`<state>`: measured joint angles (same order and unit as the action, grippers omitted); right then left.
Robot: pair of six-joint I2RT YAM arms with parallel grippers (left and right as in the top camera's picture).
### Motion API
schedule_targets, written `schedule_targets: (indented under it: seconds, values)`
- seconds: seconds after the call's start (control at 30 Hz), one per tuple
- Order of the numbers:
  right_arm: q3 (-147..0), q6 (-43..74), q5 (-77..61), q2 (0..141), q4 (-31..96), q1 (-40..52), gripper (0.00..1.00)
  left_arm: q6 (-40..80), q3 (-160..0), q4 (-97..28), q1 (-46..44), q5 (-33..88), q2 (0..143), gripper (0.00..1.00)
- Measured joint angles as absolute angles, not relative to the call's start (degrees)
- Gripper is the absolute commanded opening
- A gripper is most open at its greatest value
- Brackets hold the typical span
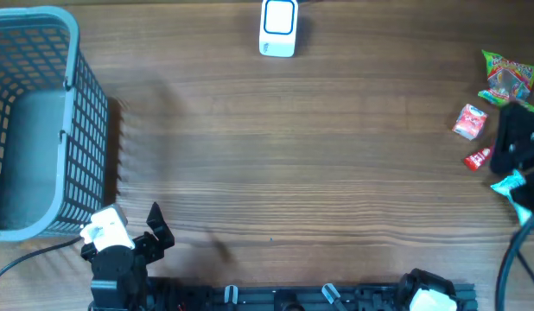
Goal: Scan the item barcode
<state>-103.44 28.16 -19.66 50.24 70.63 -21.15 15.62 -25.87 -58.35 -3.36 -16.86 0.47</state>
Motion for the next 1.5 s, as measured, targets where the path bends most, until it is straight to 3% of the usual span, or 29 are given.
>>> schedule_targets:
  seconds: [0.27, 0.57, 0.9, 1.13, 1.5]
  values:
    - [-100.7, 21.1, -18.7, 43.6, 71.9, -20.0, 1.0, 15.6, -25.9, -58.3, -3.4, -16.8, 0.5, 1.0]
    - [-74.1, 12.6, -17.5, 24.3, 37.8, -7.7, 1.0, 15.6, -25.9, -58.4, -3.4, -16.9, 0.5, 1.0]
    - [-41.1, 9.4, -17.3, 8.8, 6.2, -2.7, 1.0, 15.6, -25.8, -58.3, -3.4, -16.8, 0.5, 1.0]
    - [-27.5, 6.1, -16.8, 2.6, -0.4, -1.9, 1.0, 15.6, -25.8, -58.4, -3.4, -16.8, 0.5, 1.0]
    - [-17.9, -4.1, -16.2, 1.2, -8.1, -1.0, 1.0, 15.6, -25.8, -58.3, -3.4, -16.9, 0.5, 1.0]
